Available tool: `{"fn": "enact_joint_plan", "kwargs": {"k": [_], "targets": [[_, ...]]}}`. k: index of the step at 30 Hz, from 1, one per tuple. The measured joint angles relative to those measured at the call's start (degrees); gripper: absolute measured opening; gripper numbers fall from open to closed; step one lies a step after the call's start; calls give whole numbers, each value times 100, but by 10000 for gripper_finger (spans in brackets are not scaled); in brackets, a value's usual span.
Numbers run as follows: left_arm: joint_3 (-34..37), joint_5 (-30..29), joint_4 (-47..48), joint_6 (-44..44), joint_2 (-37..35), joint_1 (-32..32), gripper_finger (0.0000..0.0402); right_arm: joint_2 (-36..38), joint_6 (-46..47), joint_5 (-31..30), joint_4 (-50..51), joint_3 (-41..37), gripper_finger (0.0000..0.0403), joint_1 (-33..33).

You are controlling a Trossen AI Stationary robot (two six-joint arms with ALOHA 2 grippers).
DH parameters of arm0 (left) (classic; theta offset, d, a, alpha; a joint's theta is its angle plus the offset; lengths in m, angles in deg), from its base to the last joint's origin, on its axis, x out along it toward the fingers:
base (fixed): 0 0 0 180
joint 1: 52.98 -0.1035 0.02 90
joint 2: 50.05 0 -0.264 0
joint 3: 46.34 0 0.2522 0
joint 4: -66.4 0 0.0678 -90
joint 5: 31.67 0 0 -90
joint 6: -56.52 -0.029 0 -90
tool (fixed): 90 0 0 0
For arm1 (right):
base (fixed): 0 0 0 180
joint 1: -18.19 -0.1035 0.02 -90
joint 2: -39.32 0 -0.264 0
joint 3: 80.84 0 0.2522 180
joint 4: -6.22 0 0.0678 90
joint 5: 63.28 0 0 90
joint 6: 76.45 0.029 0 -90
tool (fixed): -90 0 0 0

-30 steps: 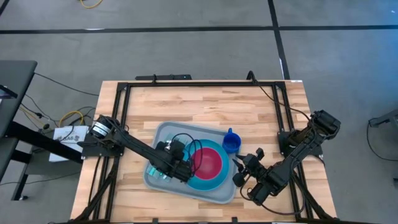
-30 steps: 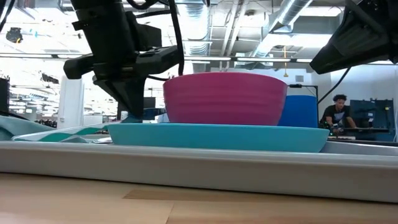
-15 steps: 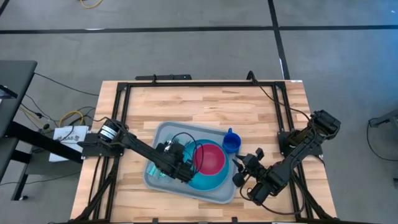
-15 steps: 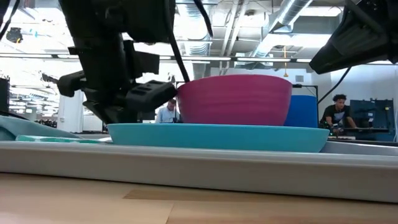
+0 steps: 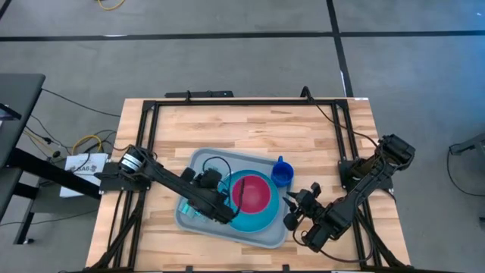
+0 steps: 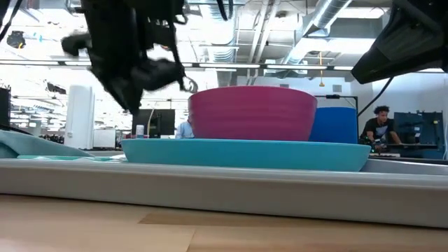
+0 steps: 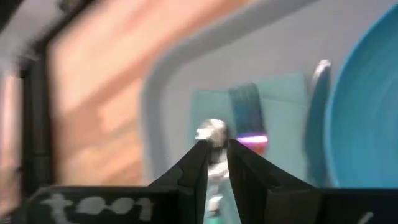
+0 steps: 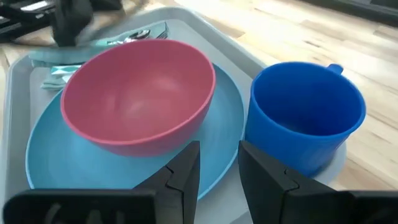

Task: Set up tray
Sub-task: Return to Home Position

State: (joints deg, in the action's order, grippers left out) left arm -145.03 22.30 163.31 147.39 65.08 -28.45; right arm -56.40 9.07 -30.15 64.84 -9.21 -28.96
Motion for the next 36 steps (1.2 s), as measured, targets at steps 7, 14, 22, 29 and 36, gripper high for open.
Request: {"fn": "enact_joint_plan", "kwargs": {"k": [7,14,22,29,36], "targets": [[-862,-512,634,-1275,-332,296,51,47,2,83,383,43,102,4],[-982,-2006,689,-2550,-1382,984,51,214,-160,1462,1680,857,102,-249],[-945,-2211,701,-4571,-3051,1859,51,336,-1095,1426,3232,2359,102,-547],[-944,-1315,693,-4277,-4305,2214,51,614,-2329,1161,4484,3660,102,-483],[343,-1981,661,-3597,-5745,2573,51,1575,-2833,619,4475,3623,102,-602]]}}
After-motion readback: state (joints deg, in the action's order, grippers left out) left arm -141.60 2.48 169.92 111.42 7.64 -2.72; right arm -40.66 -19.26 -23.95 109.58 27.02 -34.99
